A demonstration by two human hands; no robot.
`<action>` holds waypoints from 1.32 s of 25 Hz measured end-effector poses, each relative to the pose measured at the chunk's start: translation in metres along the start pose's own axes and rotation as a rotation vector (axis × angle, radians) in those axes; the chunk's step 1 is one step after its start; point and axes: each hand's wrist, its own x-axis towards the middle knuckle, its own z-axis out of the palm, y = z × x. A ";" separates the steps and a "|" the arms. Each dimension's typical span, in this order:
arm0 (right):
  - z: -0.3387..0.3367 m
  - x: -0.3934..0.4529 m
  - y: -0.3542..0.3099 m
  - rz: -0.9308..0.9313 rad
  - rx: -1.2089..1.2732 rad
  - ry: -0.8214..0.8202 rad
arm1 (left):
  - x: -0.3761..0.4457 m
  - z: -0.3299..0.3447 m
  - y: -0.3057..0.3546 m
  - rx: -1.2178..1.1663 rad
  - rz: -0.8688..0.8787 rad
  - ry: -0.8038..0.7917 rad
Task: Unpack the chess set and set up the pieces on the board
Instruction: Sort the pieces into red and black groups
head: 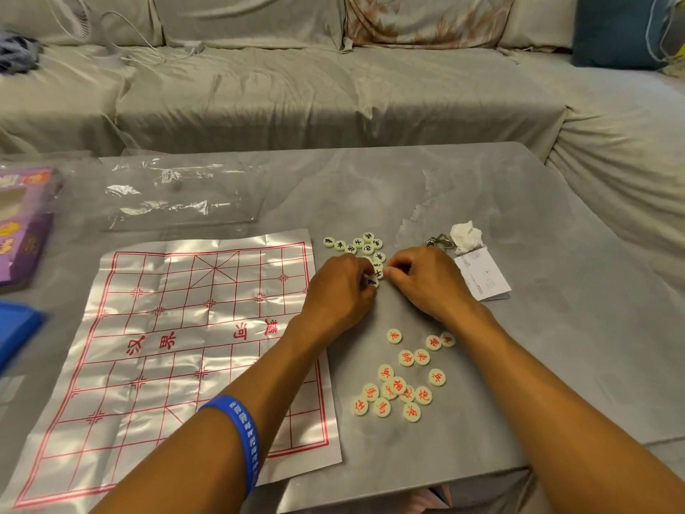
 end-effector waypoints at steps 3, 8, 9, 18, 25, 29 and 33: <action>-0.025 -0.010 0.017 0.144 0.106 0.014 | -0.019 -0.006 0.005 -0.036 0.002 0.006; -0.032 -0.032 0.030 0.276 0.048 -0.269 | -0.077 -0.003 0.020 -0.076 0.081 -0.192; -0.028 -0.037 0.026 0.274 0.081 -0.306 | -0.081 -0.003 0.026 -0.084 0.075 -0.205; -0.054 -0.121 -0.008 0.286 0.207 -0.398 | -0.103 -0.044 0.015 -0.035 0.031 -0.275; -0.029 -0.140 -0.036 0.166 0.236 -0.566 | -0.111 -0.045 0.016 -0.053 0.092 -0.535; -0.034 -0.140 -0.029 0.113 0.207 -0.574 | -0.115 -0.039 0.017 -0.082 0.105 -0.466; -0.028 -0.139 -0.035 0.102 0.230 -0.608 | -0.113 -0.034 0.017 -0.092 0.107 -0.349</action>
